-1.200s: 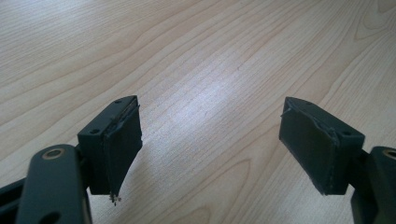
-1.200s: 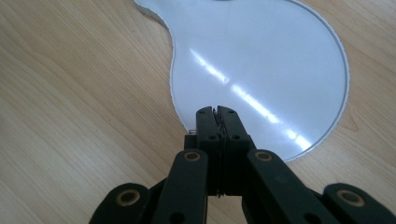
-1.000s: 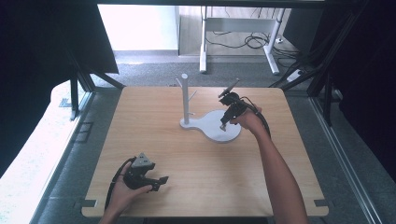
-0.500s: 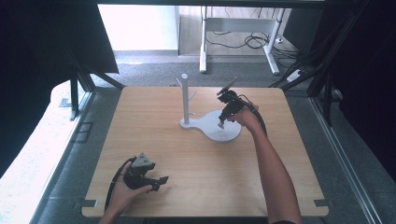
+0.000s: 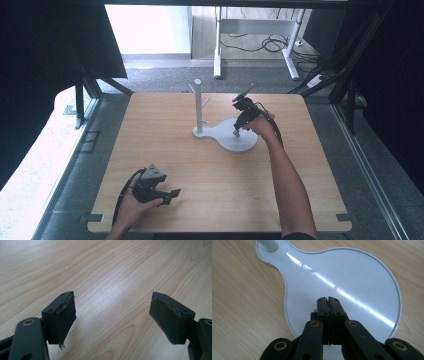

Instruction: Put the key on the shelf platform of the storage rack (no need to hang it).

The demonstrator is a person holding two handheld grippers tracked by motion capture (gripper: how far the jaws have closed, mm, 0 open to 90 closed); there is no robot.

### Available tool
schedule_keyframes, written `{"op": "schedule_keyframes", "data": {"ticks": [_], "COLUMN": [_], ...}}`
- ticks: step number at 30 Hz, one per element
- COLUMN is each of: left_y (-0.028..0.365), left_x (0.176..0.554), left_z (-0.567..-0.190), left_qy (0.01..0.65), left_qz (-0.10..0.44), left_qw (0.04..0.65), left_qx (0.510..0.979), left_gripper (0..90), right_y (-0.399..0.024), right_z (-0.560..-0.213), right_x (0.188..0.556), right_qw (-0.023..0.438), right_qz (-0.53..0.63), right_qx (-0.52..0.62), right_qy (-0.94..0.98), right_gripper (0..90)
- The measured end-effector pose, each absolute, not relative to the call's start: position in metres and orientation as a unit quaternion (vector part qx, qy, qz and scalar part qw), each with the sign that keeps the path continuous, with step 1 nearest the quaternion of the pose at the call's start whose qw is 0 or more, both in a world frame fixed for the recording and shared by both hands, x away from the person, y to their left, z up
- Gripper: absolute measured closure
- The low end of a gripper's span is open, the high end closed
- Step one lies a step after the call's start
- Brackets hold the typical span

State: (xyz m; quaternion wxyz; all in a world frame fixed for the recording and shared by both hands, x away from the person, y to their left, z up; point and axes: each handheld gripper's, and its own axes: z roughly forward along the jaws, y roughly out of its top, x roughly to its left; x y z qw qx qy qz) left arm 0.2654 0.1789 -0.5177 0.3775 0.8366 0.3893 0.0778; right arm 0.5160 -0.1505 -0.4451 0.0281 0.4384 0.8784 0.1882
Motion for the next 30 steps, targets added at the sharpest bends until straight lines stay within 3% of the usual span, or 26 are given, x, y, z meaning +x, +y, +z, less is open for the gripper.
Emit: {"op": "schedule_keyframes", "data": {"ticks": [24,30], "left_y": [0.176,0.176], "left_x": [0.266,0.266], "left_z": [-0.520,-0.521], "left_qy": [0.386,0.385], "left_qz": [0.076,0.075], "left_qw": [0.369,0.368], "left_qx": [0.842,0.843], "left_gripper": [21.4,21.4], "right_y": [-0.158,-0.159], "right_z": [-0.473,-0.472], "right_x": [0.520,0.517], "right_qw": [0.019,0.026], "right_qz": [0.207,0.209], "right_qx": [0.456,0.446], "right_qy": [0.865,0.870], "right_gripper": [88.2,76.5]}}
